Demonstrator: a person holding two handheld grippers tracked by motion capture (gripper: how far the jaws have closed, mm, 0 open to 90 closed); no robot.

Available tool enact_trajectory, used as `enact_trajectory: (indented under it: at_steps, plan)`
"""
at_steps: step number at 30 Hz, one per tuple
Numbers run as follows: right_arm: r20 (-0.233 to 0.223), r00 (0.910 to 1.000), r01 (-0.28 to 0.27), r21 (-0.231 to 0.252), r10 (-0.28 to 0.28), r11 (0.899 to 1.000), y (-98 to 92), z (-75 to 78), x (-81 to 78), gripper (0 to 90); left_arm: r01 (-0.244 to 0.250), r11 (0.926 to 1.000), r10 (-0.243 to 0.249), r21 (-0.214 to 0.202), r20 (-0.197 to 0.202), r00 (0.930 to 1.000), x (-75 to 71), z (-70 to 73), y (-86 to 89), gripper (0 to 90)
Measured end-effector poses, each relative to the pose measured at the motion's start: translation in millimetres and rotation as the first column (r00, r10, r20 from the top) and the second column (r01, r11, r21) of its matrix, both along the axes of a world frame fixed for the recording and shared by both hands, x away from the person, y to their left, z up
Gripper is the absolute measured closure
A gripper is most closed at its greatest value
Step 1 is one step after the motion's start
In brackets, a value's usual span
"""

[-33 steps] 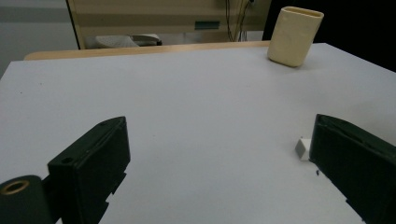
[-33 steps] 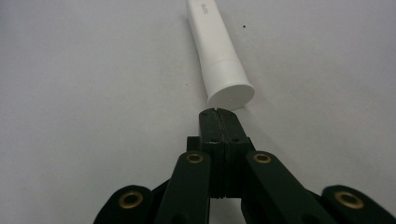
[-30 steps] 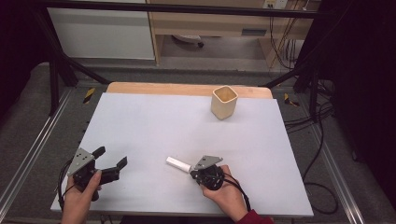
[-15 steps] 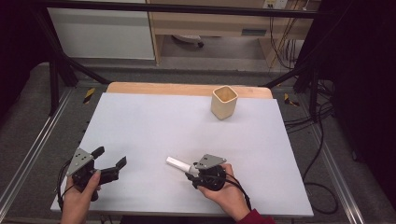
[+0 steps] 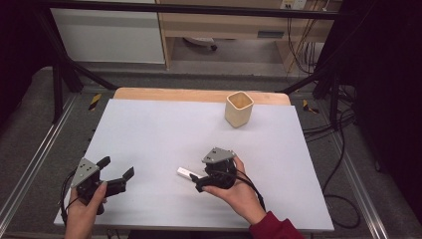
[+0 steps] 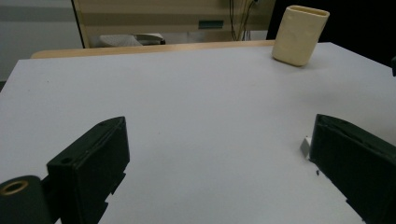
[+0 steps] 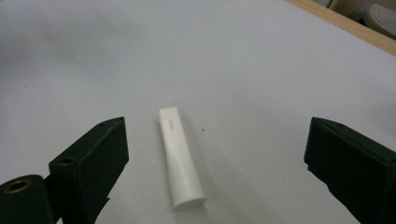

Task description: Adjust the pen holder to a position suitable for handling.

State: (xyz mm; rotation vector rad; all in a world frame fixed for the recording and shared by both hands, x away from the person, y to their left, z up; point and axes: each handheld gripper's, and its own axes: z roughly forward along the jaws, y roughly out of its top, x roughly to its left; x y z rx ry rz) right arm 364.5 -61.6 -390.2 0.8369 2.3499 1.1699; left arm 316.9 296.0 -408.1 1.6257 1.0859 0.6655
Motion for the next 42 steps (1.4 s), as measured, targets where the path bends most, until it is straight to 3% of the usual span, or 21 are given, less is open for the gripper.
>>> enact_trajectory:
  at_steps: [6,19,42]
  plan:
    - [-0.005,1.0000,0.007,0.034,-0.007,0.999,10.2,4.4,14.0,4.6,-0.006,1.0000,0.006,-0.003,0.010,0.9999,-0.5,1.1,0.0,4.9]
    - [-0.069,0.9967,-0.048,-0.066,0.044,0.997,29.4,-21.2,9.6,4.5,0.008,1.0000,-0.008,-0.003,0.008,0.9999,0.0,0.7,-1.4,4.9]
    - [-0.181,0.9803,-0.103,-0.129,0.078,0.986,29.3,-53.2,14.9,10.8,0.014,0.9999,-0.014,0.000,0.008,0.9999,0.0,0.9,-2.4,4.9]
